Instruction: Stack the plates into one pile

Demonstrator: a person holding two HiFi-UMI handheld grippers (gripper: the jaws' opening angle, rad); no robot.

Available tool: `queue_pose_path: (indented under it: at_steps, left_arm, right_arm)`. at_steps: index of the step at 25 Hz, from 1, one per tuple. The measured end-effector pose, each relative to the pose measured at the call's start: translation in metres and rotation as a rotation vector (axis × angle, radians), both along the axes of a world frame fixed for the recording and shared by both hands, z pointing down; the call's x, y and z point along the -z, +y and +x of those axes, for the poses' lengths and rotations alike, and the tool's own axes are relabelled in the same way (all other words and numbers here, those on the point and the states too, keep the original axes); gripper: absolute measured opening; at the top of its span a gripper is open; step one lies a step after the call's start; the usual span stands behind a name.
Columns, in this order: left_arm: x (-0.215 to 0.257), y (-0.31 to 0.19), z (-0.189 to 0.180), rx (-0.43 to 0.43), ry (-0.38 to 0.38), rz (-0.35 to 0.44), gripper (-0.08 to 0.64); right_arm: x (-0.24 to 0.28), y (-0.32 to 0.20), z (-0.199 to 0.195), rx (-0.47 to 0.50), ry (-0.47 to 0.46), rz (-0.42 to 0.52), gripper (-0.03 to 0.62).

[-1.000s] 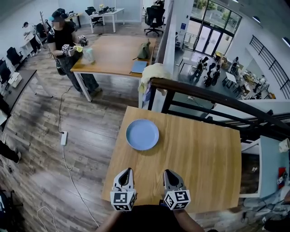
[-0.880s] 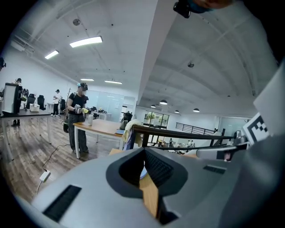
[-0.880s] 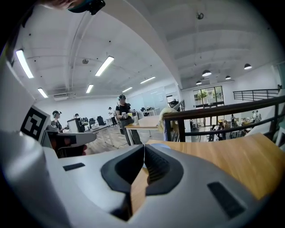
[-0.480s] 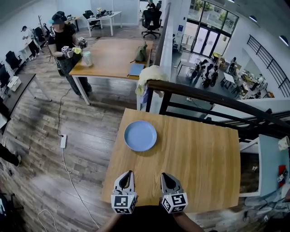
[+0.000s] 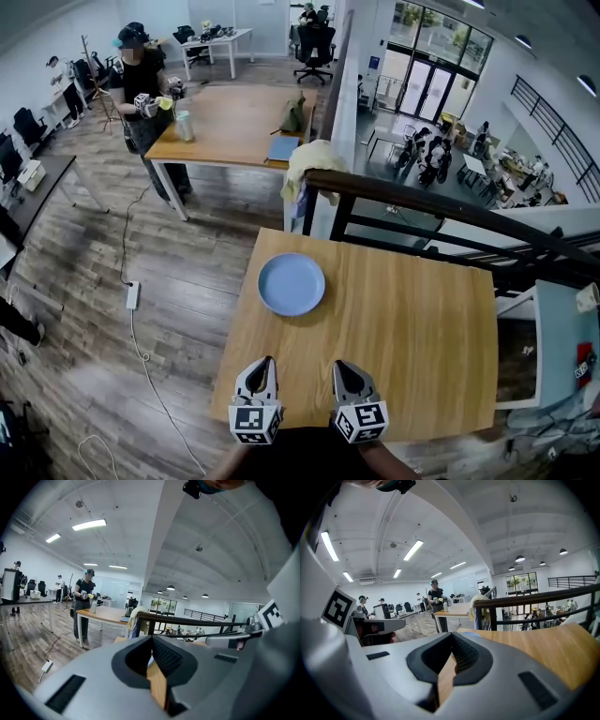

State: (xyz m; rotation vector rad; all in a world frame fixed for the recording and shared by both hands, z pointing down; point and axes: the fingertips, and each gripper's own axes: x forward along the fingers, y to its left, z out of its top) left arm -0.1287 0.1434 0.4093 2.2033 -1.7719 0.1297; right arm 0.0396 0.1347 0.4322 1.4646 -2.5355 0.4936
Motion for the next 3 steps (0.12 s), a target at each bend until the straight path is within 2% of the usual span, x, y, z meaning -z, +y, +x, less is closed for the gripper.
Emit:
queue_pose_path:
  at_steps: [3]
  left_arm:
    - [-0.0004, 0.0005, 0.0014, 0.002, 0.001, 0.001, 0.023]
  right_arm:
    - [0.0019, -0.0006, 0.0002, 0.003, -0.001, 0.002, 0.031]
